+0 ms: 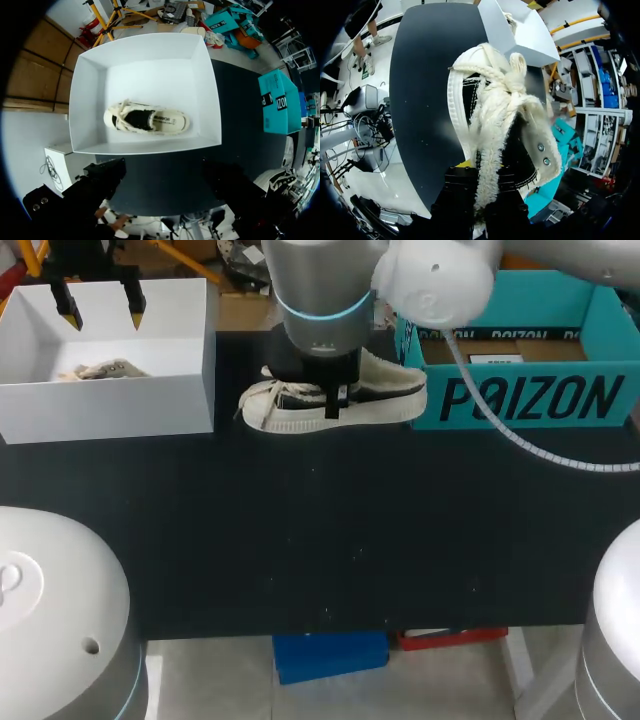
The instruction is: Take the shoe out of the shoebox, open the shoe tongue, remove and reinsert the insole, then place the shoe into the shoebox
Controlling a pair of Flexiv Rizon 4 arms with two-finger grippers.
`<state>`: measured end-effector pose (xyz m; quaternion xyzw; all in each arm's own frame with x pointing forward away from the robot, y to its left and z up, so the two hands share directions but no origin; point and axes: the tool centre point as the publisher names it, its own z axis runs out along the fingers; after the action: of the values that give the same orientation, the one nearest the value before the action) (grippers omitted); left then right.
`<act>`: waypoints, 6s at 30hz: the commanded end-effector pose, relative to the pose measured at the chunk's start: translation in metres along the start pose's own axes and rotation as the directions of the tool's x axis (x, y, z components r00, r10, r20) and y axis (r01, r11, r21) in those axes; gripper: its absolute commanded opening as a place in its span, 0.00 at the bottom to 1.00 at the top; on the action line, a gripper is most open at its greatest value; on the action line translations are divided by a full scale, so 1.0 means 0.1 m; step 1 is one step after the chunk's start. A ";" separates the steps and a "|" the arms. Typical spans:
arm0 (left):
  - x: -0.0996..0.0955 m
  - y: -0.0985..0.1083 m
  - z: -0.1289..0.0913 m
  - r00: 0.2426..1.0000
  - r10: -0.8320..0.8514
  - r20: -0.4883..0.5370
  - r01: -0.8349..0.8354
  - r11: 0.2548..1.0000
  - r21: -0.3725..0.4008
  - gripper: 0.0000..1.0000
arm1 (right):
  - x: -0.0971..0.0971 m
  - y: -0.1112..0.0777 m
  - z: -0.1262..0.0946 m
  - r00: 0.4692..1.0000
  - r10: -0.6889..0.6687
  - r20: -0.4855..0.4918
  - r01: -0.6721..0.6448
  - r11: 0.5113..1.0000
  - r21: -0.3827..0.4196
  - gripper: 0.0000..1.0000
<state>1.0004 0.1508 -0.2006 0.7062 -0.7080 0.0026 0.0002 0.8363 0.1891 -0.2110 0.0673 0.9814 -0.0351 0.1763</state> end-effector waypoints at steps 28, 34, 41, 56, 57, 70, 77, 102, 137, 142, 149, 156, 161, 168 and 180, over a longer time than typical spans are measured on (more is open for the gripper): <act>0.00 0.00 0.00 1.000 -0.001 0.001 0.001 1.000 -0.002 1.00 | 0.70 0.31 1.57 0.990 -0.108 -0.086 0.099 0.990 -0.102 0.00; 0.00 0.00 0.00 1.000 -0.001 0.001 0.001 1.000 -0.002 1.00 | 0.70 0.32 1.66 0.991 -0.089 -0.099 0.081 0.994 -0.079 0.00; 0.00 0.00 0.00 1.000 -0.001 0.001 0.001 1.000 -0.002 1.00 | 0.70 0.28 1.54 0.989 -0.110 -0.095 0.103 0.992 -0.071 1.00; 0.00 0.00 0.00 1.000 -0.001 0.001 0.001 1.000 -0.002 1.00 | 0.42 -0.16 0.70 0.936 -0.337 -0.106 0.285 0.898 -0.336 1.00; 0.00 0.00 0.00 1.000 -0.001 0.001 0.001 1.000 -0.002 1.00 | 0.41 -0.21 0.69 0.932 -0.345 -0.114 0.284 0.887 -0.364 1.00; 0.00 0.00 0.00 1.000 -0.001 0.001 0.001 1.000 -0.002 1.00 | 0.34 -0.53 0.64 0.898 -0.423 -0.121 0.292 0.780 -0.554 1.00; 0.00 0.00 0.00 1.000 -0.001 0.001 0.001 1.000 -0.002 1.00 | 0.34 -0.53 0.64 0.898 -0.423 -0.121 0.292 0.780 -0.554 1.00; 0.00 0.00 0.00 1.000 -0.001 0.001 0.001 1.000 -0.002 1.00 | 0.54 -0.72 0.68 0.944 -0.317 -0.094 0.180 0.731 -0.658 1.00; 0.00 0.00 0.00 1.000 -0.001 0.001 0.001 1.000 -0.002 1.00 | 0.40 -0.77 1.63 0.939 -0.169 -0.300 -0.179 0.504 -0.845 1.00; 0.00 0.00 0.00 1.000 -0.001 0.001 0.001 1.000 -0.002 1.00 | 0.41 -0.76 1.75 0.932 -0.165 -0.322 -0.204 0.496 -0.844 1.00; 0.00 0.00 0.00 1.000 -0.001 0.001 0.001 1.000 -0.002 1.00 | 0.37 -0.72 1.89 0.927 -0.161 -0.338 -0.227 0.478 -0.849 1.00; 0.00 0.00 0.00 1.000 -0.001 0.001 0.001 1.000 -0.002 1.00 | 0.30 -0.66 1.99 0.923 -0.161 -0.350 -0.242 0.464 -0.852 1.00; 0.00 0.00 0.00 1.000 -0.001 0.001 0.001 1.000 -0.002 1.00 | 0.28 -0.61 2.04 0.921 -0.167 -0.353 -0.245 0.458 -0.855 1.00; 0.00 0.00 0.00 1.000 -0.001 0.001 0.001 1.000 -0.002 1.00 | 0.30 -0.50 2.09 0.919 -0.175 -0.353 -0.248 0.439 -0.864 1.00; 0.00 0.00 0.00 1.000 -0.001 0.001 0.001 1.000 -0.002 1.00 | 0.41 -0.35 2.16 0.914 -0.185 -0.362 -0.264 0.405 -0.875 1.00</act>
<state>1.0004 0.1508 -0.2007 0.7062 -0.7080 0.0026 0.0003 0.8649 0.1342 -0.4218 -0.0107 0.8519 0.5231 -0.0220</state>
